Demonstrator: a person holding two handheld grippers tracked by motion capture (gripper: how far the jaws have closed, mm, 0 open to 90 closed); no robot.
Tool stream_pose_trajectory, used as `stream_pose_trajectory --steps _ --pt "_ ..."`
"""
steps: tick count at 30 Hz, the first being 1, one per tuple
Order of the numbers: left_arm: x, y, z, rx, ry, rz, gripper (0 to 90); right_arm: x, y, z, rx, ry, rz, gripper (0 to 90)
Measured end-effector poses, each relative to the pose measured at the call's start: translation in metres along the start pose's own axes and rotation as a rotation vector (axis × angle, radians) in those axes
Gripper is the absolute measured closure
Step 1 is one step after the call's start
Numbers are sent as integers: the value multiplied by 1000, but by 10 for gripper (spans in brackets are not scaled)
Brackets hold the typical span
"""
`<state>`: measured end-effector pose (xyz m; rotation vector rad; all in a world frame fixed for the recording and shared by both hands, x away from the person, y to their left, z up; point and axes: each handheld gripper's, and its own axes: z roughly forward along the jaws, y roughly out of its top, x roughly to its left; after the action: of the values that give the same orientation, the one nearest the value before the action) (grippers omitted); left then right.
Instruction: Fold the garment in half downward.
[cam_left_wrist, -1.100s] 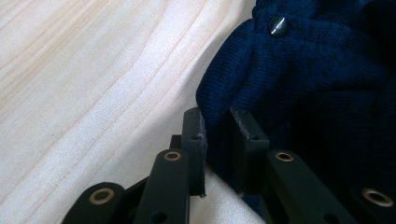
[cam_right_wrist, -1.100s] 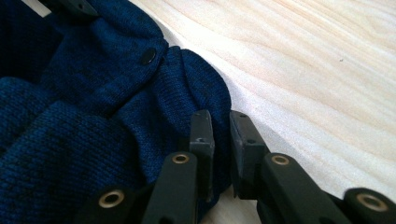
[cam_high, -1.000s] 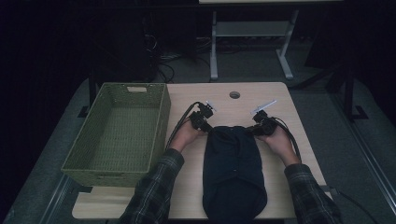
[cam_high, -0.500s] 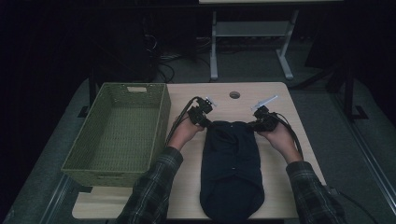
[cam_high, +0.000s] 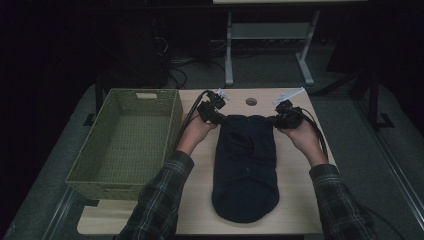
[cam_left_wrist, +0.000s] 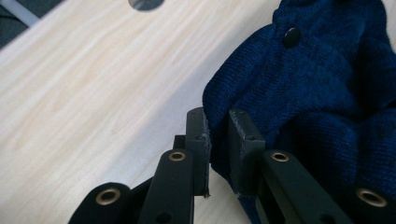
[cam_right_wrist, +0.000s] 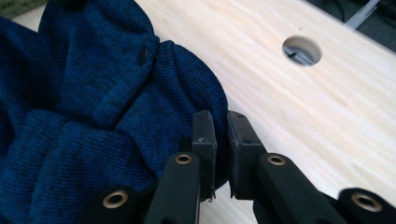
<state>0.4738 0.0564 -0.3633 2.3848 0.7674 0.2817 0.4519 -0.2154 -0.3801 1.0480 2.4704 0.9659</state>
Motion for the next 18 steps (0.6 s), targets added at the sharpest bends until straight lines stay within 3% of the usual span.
stream_pose_trajectory --steps 5,14,18 --pt "2 8 -14 -41 16 6 791 0 11 -12 -54 -25 -11 827" --pt "2 26 -39 -93 63 28 787 0 37 -33 -84 -67 -37 827" --pt "-5 22 -39 -87 64 51 781 4 37 -36 -102 -79 -34 826"
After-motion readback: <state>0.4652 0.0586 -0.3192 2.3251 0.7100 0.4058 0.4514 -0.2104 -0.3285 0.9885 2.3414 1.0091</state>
